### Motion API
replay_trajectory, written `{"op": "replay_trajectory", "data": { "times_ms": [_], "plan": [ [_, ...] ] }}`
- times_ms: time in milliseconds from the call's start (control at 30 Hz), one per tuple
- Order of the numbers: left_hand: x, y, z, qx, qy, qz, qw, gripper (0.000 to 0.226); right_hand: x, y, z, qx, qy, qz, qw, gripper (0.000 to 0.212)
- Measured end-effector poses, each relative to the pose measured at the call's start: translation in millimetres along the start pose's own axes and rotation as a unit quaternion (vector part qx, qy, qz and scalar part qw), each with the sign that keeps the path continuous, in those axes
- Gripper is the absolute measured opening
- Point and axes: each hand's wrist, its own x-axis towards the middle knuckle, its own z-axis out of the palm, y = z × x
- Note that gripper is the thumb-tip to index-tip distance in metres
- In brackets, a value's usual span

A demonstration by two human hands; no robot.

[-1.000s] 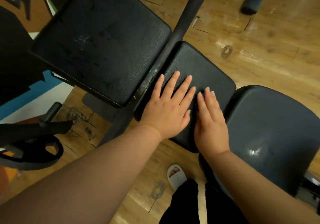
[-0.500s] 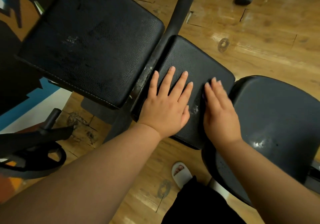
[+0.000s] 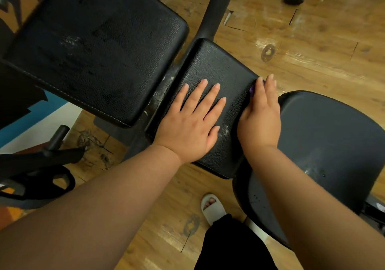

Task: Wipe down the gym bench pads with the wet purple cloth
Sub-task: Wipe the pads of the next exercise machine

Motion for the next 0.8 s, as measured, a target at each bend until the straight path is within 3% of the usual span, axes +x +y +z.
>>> {"op": "replay_trajectory", "data": {
  "times_ms": [233, 433, 633, 800],
  "plan": [
    [0, 0, 0, -0.001, 0.008, -0.004, 1.0, 0.058, -42, 19, -1, -0.023, -0.036, -0.09, 0.995, 0.051],
    [0, 0, 1, 0.005, 0.006, 0.001, 1.0, 0.057, 7, 6, 0, 0.008, 0.005, 0.0, 1.0, 0.051],
    [0, 0, 0, 0.016, 0.002, 0.007, 1.0, 0.056, -47, 12, 2, 0.021, -0.035, -0.067, 0.997, 0.051],
    [0, 0, 0, 0.018, 0.001, 0.008, 1.0, 0.055, 5, 13, -1, 0.029, -0.001, -0.004, 1.0, 0.051]
  ]
}}
